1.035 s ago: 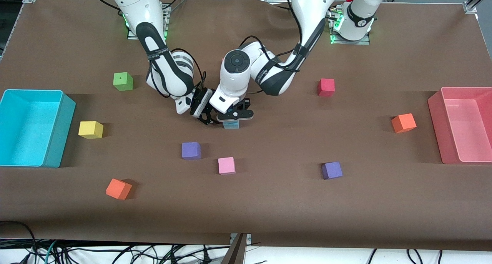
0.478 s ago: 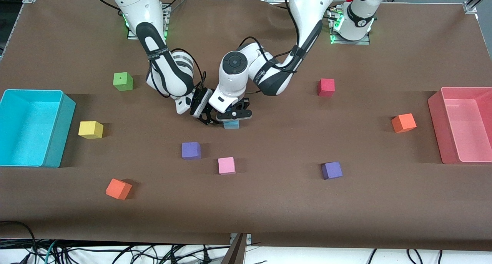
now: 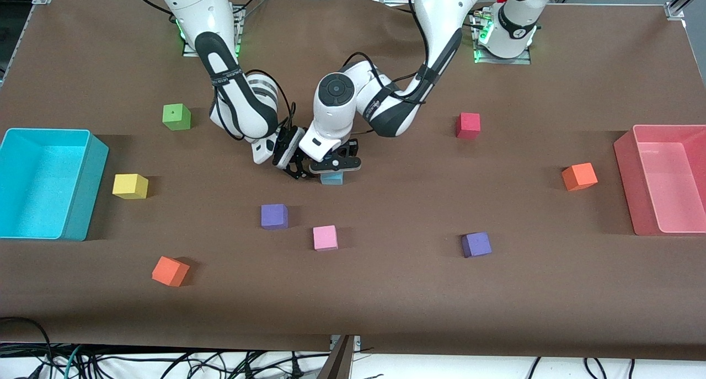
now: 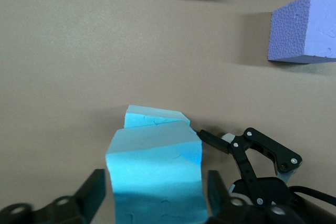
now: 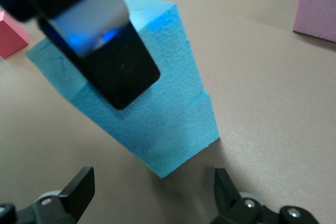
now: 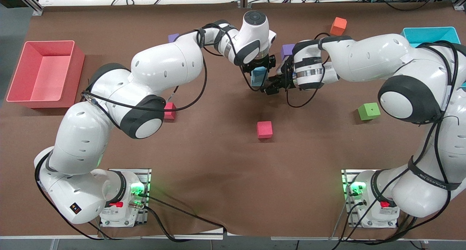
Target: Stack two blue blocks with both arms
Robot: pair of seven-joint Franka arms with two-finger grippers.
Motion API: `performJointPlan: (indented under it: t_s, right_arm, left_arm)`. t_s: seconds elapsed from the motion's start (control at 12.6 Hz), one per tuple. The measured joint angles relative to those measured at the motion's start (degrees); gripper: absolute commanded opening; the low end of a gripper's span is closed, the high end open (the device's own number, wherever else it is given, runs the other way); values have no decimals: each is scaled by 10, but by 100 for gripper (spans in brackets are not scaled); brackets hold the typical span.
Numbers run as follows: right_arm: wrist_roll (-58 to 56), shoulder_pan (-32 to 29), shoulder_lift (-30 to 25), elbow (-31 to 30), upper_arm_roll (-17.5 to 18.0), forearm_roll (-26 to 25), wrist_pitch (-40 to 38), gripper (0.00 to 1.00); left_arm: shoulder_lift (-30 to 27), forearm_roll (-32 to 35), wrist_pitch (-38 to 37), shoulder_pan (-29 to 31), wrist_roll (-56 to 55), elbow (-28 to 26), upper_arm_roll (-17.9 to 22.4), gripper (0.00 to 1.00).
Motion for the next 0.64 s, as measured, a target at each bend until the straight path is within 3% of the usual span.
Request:
performJointPlan:
  t_s: [0.64]
  right_arm:
    - [0,0,-12,-13,-5,0,-2,100]
  left_arm:
    - [-17,0,-17,5,0,17,33,100]
